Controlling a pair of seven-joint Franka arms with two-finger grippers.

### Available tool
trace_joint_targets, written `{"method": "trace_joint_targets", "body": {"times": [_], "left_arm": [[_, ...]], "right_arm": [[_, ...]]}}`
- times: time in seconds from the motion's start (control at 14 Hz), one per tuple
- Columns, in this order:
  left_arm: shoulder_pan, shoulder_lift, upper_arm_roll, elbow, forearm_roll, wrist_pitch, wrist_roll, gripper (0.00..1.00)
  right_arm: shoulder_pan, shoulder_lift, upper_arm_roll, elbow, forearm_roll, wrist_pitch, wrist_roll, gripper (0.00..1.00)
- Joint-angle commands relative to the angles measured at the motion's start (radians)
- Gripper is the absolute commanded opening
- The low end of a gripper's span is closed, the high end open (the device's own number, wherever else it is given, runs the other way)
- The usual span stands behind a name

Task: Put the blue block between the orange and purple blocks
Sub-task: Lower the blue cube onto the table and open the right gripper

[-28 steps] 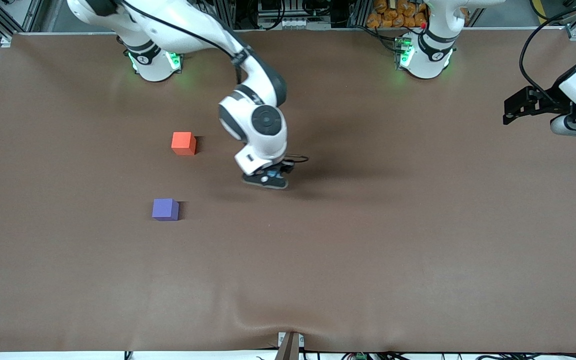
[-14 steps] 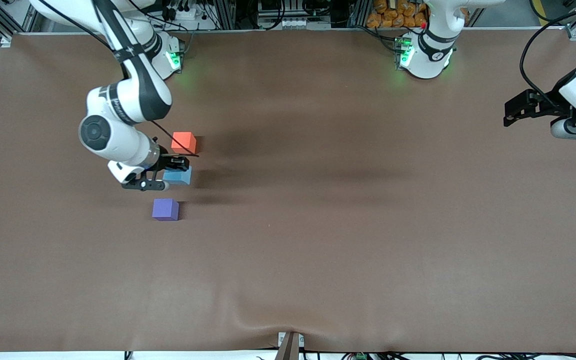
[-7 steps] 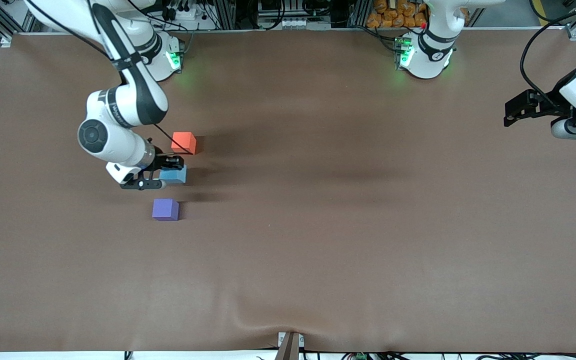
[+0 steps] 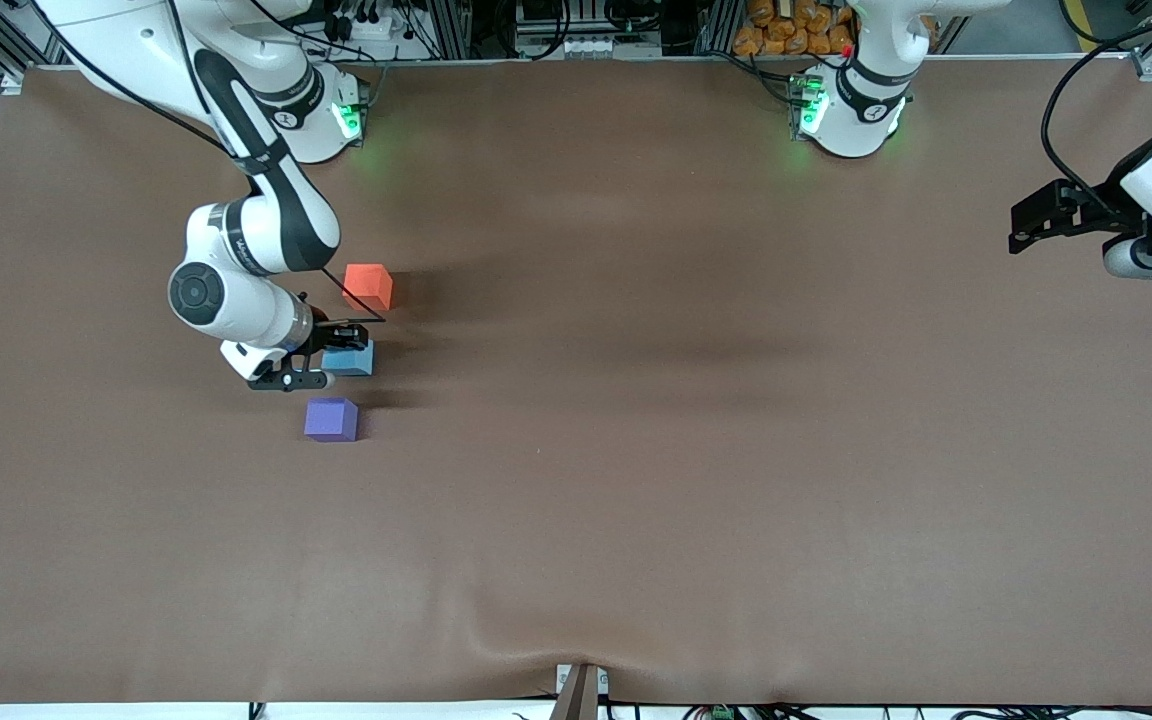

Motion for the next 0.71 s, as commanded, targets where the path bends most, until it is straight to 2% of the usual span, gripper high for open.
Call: {"method": "trace_joint_targets", "body": {"times": [0.0,0.21,0.29,0.36,0.43,0.5,0.64], "left_arm": [[0.005,0.01,-0.002,0.014,0.0,-0.008,-0.011,1.0],[0.002,0.01,-0.004,0.014,-0.002,-0.008,-0.049,1.0],[0.002,0.008,-0.005,0.014,-0.002,-0.008,-0.075,1.0],[0.002,0.008,-0.007,0.014,-0.002,-0.008,-0.079,1.0],[0.003,0.007,-0.007,0.014,0.0,-0.008,-0.077,1.0],[0.003,0.005,-0.008,0.014,0.0,-0.008,-0.074,1.0],[0.002,0.002,-0.01,0.015,0.004,-0.008,-0.067,1.0]], "right_arm": [[0.003,-0.011,0.002,-0.029,0.022,0.039,-0.032,0.0],[0.003,-0.009,0.002,-0.042,0.022,0.042,-0.03,0.0],[0.003,-0.002,0.002,-0.042,0.022,0.041,-0.03,0.04],[0.001,0.003,0.002,-0.042,0.022,0.039,-0.03,0.23],[-0.003,0.007,0.002,-0.04,0.022,0.037,-0.021,0.71],[-0.006,0.009,0.002,-0.039,0.022,0.03,-0.019,1.0],[-0.006,0.004,0.004,-0.034,0.022,0.012,-0.016,1.0]]}}
